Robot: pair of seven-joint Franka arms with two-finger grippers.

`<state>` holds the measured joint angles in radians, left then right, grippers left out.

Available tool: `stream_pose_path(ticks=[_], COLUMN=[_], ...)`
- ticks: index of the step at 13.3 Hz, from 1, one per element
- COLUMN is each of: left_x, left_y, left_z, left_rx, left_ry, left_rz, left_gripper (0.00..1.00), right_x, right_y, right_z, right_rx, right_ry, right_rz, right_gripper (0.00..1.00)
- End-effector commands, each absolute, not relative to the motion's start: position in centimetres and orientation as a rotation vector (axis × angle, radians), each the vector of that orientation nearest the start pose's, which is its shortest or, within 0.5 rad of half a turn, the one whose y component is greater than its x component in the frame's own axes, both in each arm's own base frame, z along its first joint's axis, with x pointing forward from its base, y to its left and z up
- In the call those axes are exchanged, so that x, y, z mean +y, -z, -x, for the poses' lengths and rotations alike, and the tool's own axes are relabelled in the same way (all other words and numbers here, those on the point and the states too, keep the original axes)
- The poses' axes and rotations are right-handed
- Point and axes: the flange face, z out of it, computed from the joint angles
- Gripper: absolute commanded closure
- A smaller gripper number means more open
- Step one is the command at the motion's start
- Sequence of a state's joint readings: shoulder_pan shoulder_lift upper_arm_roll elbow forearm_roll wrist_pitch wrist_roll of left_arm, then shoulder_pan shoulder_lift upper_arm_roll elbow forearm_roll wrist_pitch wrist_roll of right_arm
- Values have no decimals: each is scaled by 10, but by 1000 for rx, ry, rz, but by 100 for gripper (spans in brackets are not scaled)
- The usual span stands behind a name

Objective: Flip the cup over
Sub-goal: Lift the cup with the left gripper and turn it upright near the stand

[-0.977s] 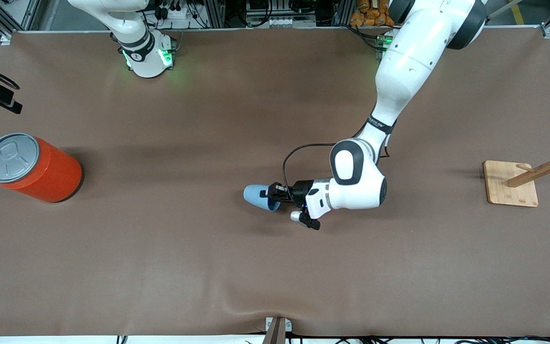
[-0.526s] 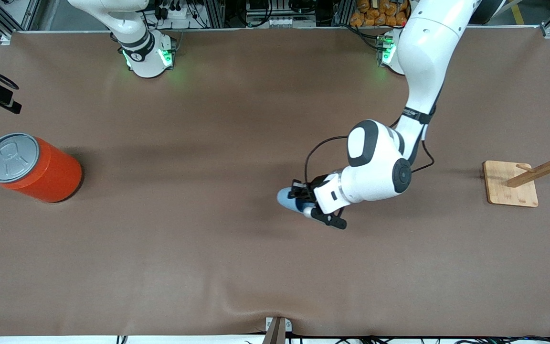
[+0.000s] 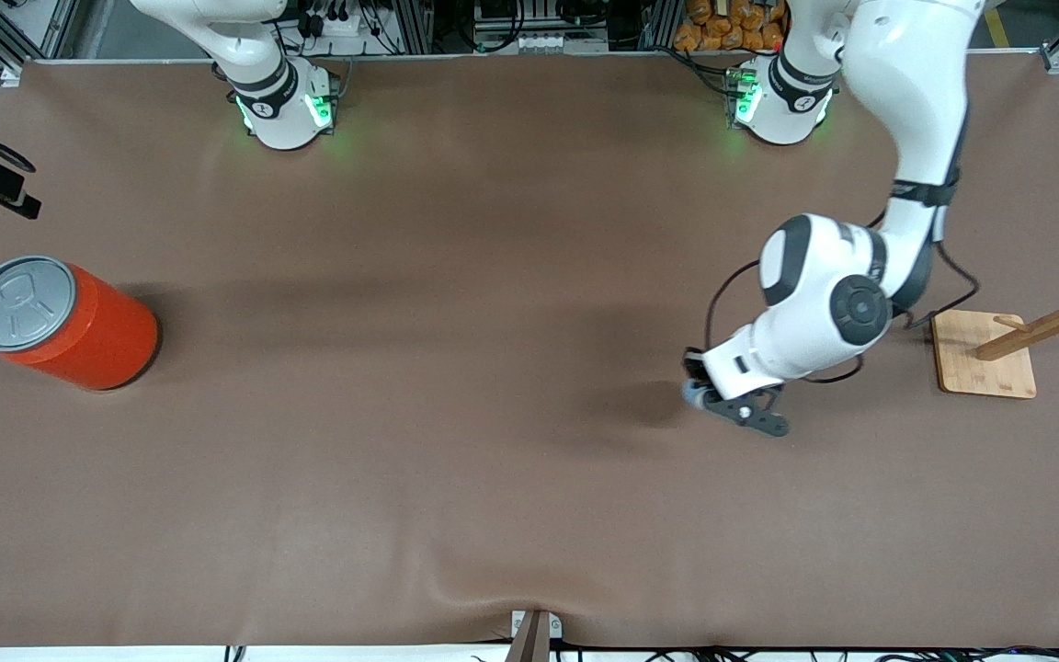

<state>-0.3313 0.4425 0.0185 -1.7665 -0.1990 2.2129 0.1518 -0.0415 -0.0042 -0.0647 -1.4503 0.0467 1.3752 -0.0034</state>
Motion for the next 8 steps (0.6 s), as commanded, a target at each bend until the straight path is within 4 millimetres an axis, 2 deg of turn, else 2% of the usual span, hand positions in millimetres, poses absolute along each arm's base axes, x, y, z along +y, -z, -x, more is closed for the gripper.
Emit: stream_pose_path(ticks=[1, 2, 3, 5, 7, 8], left_x=[-178, -174, -168, -155, -132, -129], left_y=[-311, -321, -320, -314, -298, -294], left_z=[-605, -603, -597, -592, -600, -601], left_rx=[546, 513, 470, 430, 398, 396], left_ry=[-43, -21, -64, -96, -102, -105], left_rz=[3106, 3031, 2979, 2966, 2972, 2972], left_gripper=[100, 100, 100, 100, 100, 100], right_x=[-53, -53, -53, -54, -55, -55], right_y=[-671, -671, -671, -671, -671, -671], right_z=[-527, -527, -527, -526, -526, -526], right_rx=[154, 154, 154, 157, 159, 159], right_ry=[-102, -102, -102, -102, -102, -102], right_rz=[3080, 3080, 3080, 3080, 3080, 3080], right_gripper=[0, 0, 0, 0, 0, 0])
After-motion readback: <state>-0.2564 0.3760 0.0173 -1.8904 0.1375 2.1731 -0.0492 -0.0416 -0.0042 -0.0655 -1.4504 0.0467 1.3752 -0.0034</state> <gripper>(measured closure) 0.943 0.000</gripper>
